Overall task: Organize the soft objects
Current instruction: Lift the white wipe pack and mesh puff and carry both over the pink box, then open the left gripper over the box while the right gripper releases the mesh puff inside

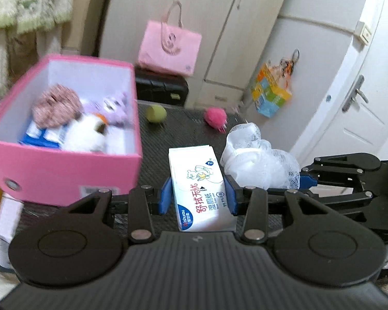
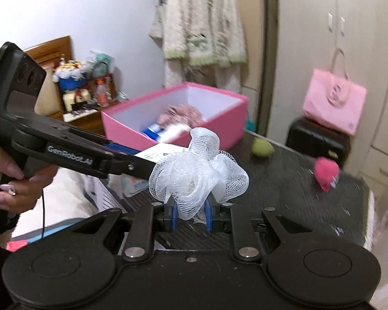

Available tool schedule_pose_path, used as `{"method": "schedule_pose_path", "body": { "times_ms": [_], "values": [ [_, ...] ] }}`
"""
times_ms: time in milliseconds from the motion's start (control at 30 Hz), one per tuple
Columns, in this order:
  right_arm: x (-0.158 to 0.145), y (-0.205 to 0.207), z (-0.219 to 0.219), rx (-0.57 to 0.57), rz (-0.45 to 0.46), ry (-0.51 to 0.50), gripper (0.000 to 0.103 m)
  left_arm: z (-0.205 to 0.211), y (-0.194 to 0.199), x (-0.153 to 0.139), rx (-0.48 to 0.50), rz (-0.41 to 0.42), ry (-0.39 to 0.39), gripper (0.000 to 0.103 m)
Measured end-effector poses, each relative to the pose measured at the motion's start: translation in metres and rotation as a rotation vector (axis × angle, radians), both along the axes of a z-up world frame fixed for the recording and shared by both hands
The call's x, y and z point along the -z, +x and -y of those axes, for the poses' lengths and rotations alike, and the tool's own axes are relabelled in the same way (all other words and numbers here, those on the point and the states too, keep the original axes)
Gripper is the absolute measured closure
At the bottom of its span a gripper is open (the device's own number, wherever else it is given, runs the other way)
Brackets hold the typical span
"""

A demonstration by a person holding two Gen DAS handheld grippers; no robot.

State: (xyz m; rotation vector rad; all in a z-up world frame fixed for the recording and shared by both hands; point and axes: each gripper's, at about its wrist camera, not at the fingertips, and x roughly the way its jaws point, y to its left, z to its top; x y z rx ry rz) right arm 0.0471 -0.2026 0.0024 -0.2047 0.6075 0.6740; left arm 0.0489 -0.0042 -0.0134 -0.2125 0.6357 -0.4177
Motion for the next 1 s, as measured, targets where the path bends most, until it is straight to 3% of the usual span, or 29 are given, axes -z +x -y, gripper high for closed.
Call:
{"method": "schedule_pose_path", "body": {
  "times_ms": [200, 367, 533, 700, 833, 1000],
  "values": [
    [-0.021, 0.018, -0.035, -0.046, 0.044, 0.055, 0.080, -0.039, -0.004, -0.026, -0.090, 0.089, -0.034, 0.062],
    [-0.033, 0.040, -0.062, -0.086, 0.051, 0.081, 0.080, -0.064, 0.005, -0.038, -0.148, 0.135, -0.011, 0.062],
    [-0.028, 0.071, -0.095, -0.110, 0.007, 0.075, 0.080, -0.087, 0.035, -0.036, -0.190, 0.101, 0.031, 0.062],
    [-0.010, 0.099, -0.119, -0.117, -0.077, 0.056, 0.080, -0.110, 0.070, -0.023, -0.183, -0.013, 0.118, 0.062],
    [0.003, 0.118, -0.133, -0.128, -0.137, 0.032, 0.080, -0.115, 0.090, -0.012, -0.175, -0.031, 0.223, 0.062],
    [0.018, 0.136, -0.152, -0.162, -0.196, -0.008, 0.076, -0.118, 0.104, 0.001, -0.183, -0.029, 0.265, 0.063]
  ]
}}
